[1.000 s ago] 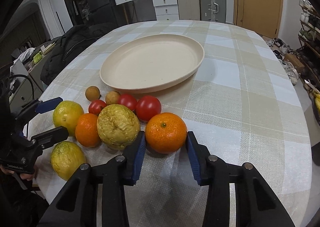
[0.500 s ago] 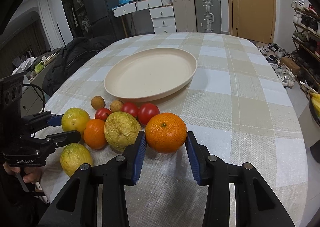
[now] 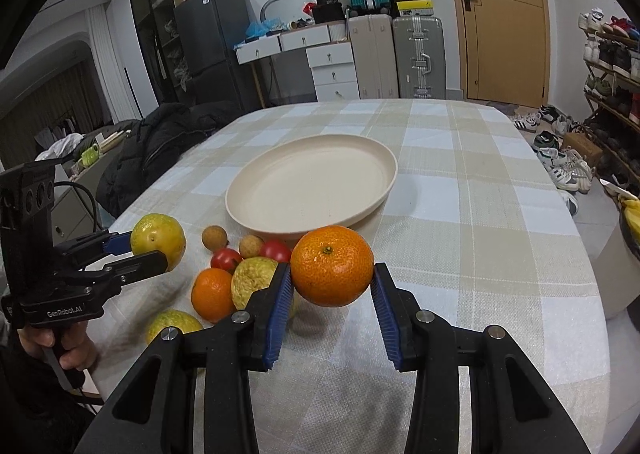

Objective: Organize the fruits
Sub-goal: 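Carry the pomelo and orange over the cream plate with both tools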

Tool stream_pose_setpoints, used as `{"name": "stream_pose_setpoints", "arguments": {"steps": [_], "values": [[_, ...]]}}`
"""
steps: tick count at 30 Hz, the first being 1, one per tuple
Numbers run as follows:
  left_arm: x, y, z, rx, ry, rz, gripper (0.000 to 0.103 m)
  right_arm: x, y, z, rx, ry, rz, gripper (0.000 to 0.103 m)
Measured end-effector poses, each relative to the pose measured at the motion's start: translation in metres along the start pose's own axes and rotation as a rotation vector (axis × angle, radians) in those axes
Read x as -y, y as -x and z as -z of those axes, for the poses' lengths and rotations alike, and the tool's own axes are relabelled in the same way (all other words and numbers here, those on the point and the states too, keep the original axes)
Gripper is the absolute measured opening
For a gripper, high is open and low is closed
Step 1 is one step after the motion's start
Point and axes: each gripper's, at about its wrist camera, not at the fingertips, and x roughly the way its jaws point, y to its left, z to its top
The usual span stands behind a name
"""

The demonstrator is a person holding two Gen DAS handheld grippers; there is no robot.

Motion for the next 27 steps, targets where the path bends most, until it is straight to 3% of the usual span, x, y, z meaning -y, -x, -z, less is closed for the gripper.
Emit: {"name": "stream_pose_setpoints", "arguments": {"steps": [11, 27], "values": [[0.009, 0.013, -0.024, 0.076, -0.018, -0.038, 0.053, -0.009, 0.002, -0.013, 0.026, 0.019, -0.021, 0.041], [0.02, 0.01, -0.049, 0.118, -0.029, -0.075, 0.054, -0.02, -0.004, -0.036, 0.042, 0.049, -0.038, 0.041]]}}
